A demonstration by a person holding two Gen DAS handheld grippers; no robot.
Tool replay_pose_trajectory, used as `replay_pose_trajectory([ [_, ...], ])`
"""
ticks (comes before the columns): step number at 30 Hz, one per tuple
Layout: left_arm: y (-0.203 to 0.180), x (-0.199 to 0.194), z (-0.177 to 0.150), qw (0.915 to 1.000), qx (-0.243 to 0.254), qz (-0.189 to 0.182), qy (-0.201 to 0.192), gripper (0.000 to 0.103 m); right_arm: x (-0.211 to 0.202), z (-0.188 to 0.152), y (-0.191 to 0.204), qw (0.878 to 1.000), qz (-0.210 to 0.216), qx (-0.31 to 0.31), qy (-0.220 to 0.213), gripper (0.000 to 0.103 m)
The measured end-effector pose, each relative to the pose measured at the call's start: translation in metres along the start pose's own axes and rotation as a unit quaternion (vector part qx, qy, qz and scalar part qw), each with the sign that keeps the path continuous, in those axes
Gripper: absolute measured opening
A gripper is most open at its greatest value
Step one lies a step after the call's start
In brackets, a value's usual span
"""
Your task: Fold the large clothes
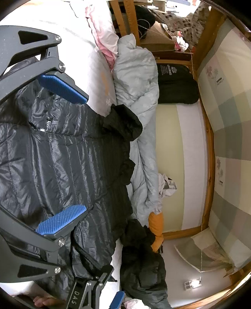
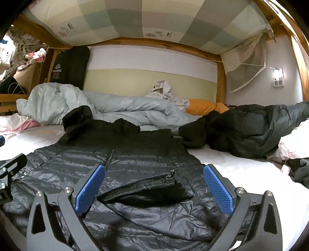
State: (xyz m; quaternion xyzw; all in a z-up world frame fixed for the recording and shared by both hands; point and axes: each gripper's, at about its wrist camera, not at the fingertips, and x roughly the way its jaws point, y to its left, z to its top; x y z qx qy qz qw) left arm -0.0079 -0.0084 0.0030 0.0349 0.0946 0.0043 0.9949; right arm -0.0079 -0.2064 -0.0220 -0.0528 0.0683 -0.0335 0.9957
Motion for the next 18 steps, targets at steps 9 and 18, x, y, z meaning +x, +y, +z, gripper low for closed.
replay_pose_trajectory([
  [9, -0.003, -0.001, -0.001, 0.9999, 0.014, 0.002, -0.006, 0.103, 0.0, -0.001, 0.001, 1.0, 0.0, 0.002, -0.004, 0.103],
  [18, -0.012, -0.004, -0.004, 0.9993, 0.032, 0.004, -0.018, 0.103, -0.001, 0.0, 0.001, 1.0, -0.003, -0.006, -0.008, 0.103],
])
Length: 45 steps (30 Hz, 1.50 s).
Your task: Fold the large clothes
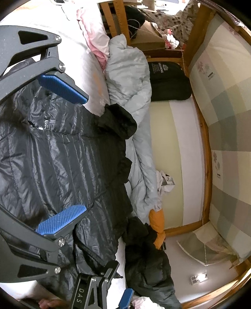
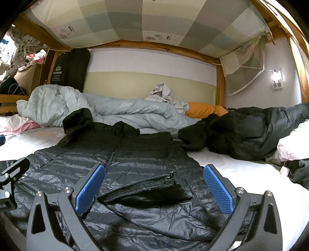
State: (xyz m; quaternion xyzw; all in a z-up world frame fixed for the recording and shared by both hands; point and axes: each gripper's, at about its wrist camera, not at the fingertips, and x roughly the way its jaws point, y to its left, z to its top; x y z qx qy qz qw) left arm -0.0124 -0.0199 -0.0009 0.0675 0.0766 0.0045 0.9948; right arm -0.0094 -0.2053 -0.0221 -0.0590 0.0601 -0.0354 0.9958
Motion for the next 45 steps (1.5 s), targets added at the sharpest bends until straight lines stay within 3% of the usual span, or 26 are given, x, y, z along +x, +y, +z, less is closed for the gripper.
replay_pose_trajectory([
  [45, 0.004, 0.0, 0.0, 0.9999, -0.008, 0.004, -0.005, 0.103, -0.003, -0.003, 0.012, 1.0, -0.013, -0.028, -0.008, 0.103],
])
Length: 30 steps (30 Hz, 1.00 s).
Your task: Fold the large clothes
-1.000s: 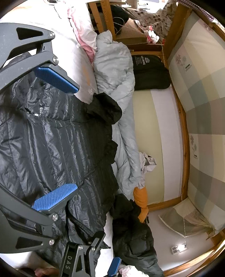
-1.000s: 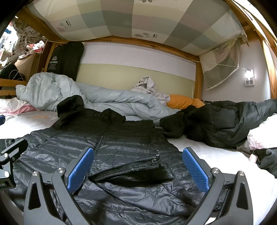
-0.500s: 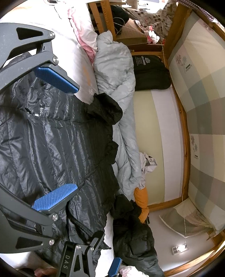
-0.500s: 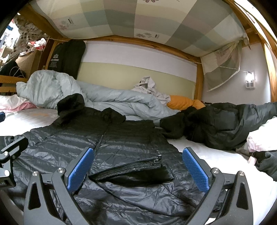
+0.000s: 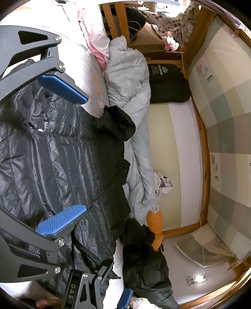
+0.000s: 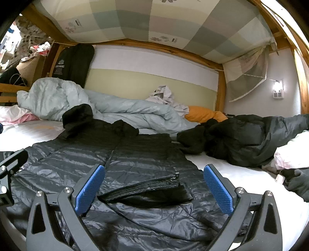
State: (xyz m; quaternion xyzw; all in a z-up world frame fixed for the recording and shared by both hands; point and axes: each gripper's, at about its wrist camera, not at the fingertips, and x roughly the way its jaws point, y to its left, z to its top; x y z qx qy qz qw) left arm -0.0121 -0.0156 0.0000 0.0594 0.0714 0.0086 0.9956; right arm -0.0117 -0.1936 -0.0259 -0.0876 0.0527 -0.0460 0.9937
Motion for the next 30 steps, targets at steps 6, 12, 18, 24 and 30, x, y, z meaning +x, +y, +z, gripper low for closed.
replay_pose_trajectory([
  [6, -0.0001, 0.0019, -0.0013, 1.0, -0.003, 0.001, 0.009, 0.103, -0.0014, -0.0001, 0.0006, 1.0, -0.007, -0.002, -0.002, 0.103],
  [12, -0.0004, 0.0046, -0.0022, 0.9999, -0.002, -0.003, 0.015, 0.103, -0.003, 0.0004, 0.0016, 1.0, -0.014, -0.009, -0.003, 0.103],
  [18, -0.0009, 0.0046, -0.0031, 0.9999, -0.003, -0.002, 0.016, 0.103, -0.0011, 0.0014, 0.0012, 1.0, -0.01, -0.002, 0.005, 0.103],
  [24, -0.0021, 0.0041, -0.0039, 0.9999, -0.001, 0.008, 0.014, 0.103, 0.001, 0.0017, -0.0038, 1.0, -0.008, 0.011, 0.01, 0.103],
  [30, -0.0034, 0.0038, -0.0032, 0.9998, 0.0, 0.015, 0.015, 0.103, 0.0018, 0.0016, -0.0047, 1.0, -0.008, 0.01, 0.01, 0.103],
])
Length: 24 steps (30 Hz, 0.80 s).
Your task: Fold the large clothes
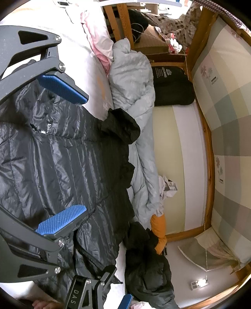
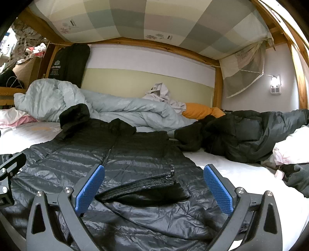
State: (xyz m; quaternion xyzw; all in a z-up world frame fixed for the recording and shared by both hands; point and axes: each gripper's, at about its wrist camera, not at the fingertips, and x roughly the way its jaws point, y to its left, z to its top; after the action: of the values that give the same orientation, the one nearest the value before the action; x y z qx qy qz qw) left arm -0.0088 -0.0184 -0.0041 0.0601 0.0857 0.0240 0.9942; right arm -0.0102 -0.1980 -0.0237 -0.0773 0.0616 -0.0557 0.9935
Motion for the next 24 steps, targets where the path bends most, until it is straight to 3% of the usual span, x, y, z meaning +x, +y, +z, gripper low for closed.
replay_pose_trajectory([
  [8, 0.001, 0.0, 0.0, 1.0, -0.004, -0.004, 0.002, 0.103, 0.001, -0.001, 0.003, 1.0, 0.004, -0.007, 0.001, 0.103],
  [13, 0.02, -0.006, 0.006, 0.999, -0.036, -0.018, 0.018, 0.103, -0.004, 0.001, -0.005, 0.999, 0.026, 0.005, 0.02, 0.103],
  [17, 0.031, -0.015, 0.013, 0.9973, -0.024, -0.024, 0.065, 0.103, -0.014, 0.007, -0.017, 0.999, 0.025, -0.022, 0.035, 0.103],
  [18, 0.033, -0.017, 0.014, 0.9964, -0.019, -0.01, 0.082, 0.103, -0.015, 0.01, -0.023, 0.998, 0.024, -0.022, 0.047, 0.103],
  [22, 0.058, -0.029, 0.0, 0.9883, -0.064, 0.001, 0.138, 0.103, -0.012, 0.013, -0.068, 0.993, 0.025, 0.046, 0.102, 0.103],
  [24, 0.07, -0.03, -0.01, 0.9849, -0.078, 0.019, 0.153, 0.103, -0.01, 0.008, -0.093, 0.99, 0.002, 0.072, 0.118, 0.103],
])
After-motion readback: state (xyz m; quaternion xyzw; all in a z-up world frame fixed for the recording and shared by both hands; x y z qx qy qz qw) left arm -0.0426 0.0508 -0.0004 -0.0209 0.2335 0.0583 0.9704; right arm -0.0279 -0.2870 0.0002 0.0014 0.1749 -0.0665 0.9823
